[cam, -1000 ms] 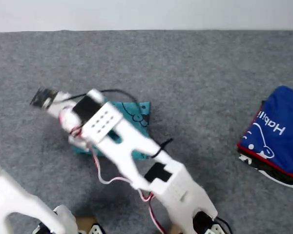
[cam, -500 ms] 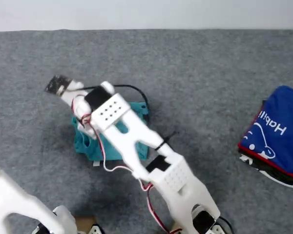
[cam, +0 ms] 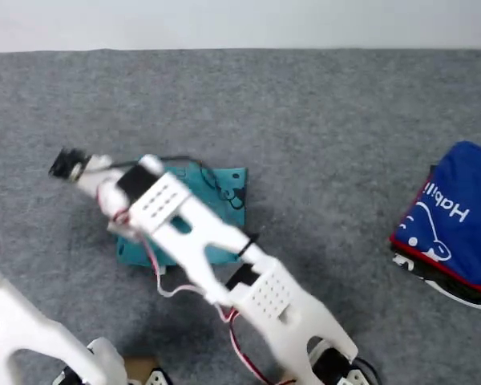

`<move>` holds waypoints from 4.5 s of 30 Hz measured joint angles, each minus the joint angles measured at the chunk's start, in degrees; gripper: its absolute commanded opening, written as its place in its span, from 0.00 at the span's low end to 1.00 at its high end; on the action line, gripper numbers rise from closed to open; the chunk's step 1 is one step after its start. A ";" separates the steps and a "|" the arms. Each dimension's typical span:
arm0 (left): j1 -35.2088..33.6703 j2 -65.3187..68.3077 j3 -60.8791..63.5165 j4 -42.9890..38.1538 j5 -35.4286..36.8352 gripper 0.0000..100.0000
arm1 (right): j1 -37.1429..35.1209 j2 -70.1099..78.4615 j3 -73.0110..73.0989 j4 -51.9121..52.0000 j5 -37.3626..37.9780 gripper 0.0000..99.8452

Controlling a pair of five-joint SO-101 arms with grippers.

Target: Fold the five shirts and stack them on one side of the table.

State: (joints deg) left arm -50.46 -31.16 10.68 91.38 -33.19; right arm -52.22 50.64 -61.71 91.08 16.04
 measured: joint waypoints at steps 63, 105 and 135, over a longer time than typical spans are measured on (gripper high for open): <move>1.23 0.00 0.00 -2.37 0.00 0.00 | 4.84 -7.30 -2.46 9.58 -6.77 0.01; 42.64 0.00 18.02 -14.15 14.42 0.01 | 33.93 -32.88 33.32 9.41 -4.66 0.01; 35.96 -0.09 30.77 -9.23 -0.79 0.01 | 38.86 -46.59 41.49 9.49 -7.65 0.01</move>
State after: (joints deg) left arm -14.51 -31.25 41.45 82.15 -33.98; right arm -13.36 4.04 -20.22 100.57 8.40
